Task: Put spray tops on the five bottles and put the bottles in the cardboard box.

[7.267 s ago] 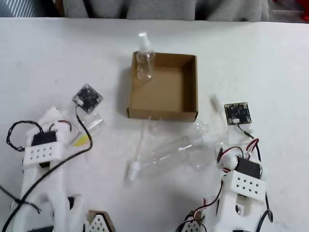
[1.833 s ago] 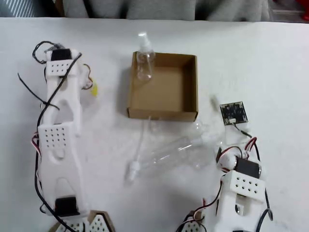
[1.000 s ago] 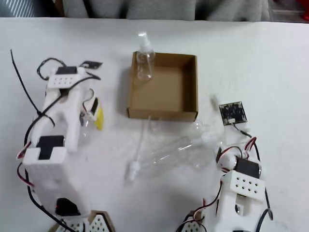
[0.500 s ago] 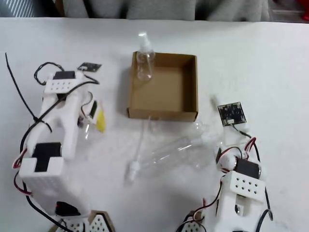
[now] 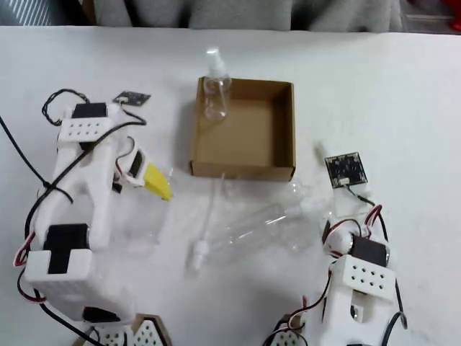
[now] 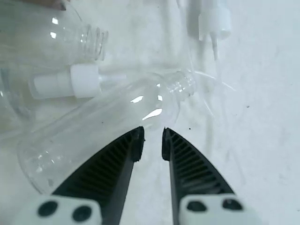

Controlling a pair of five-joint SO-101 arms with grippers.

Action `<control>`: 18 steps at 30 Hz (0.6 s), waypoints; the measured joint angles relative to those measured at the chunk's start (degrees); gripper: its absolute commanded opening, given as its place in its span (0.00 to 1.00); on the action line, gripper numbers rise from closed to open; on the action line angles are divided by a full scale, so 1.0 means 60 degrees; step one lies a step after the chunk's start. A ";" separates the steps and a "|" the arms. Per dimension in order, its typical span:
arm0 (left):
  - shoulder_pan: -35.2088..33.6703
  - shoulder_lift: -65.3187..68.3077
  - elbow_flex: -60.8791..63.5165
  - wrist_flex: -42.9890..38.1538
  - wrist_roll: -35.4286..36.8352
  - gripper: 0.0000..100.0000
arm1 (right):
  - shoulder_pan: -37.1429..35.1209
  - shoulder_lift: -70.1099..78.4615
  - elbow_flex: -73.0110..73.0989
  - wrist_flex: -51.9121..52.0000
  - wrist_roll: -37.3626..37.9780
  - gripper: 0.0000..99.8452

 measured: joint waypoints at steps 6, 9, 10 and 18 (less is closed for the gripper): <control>0.0044 0.0000 0.0000 0.0117 -0.0059 0.32 | 0.0000 0.0000 0.0000 0.0000 0.0000 0.07; 0.0293 0.0000 0.0000 0.0352 -0.0352 0.32 | 0.0000 0.0000 0.0000 0.0000 0.0000 0.07; 0.0410 0.0000 0.0000 0.0381 -0.0410 0.32 | 0.0000 0.0000 0.0000 0.0000 0.0000 0.07; 0.1084 -0.0586 0.0000 0.0425 -0.0440 0.32 | 0.0000 0.0000 0.0000 0.0000 0.0000 0.07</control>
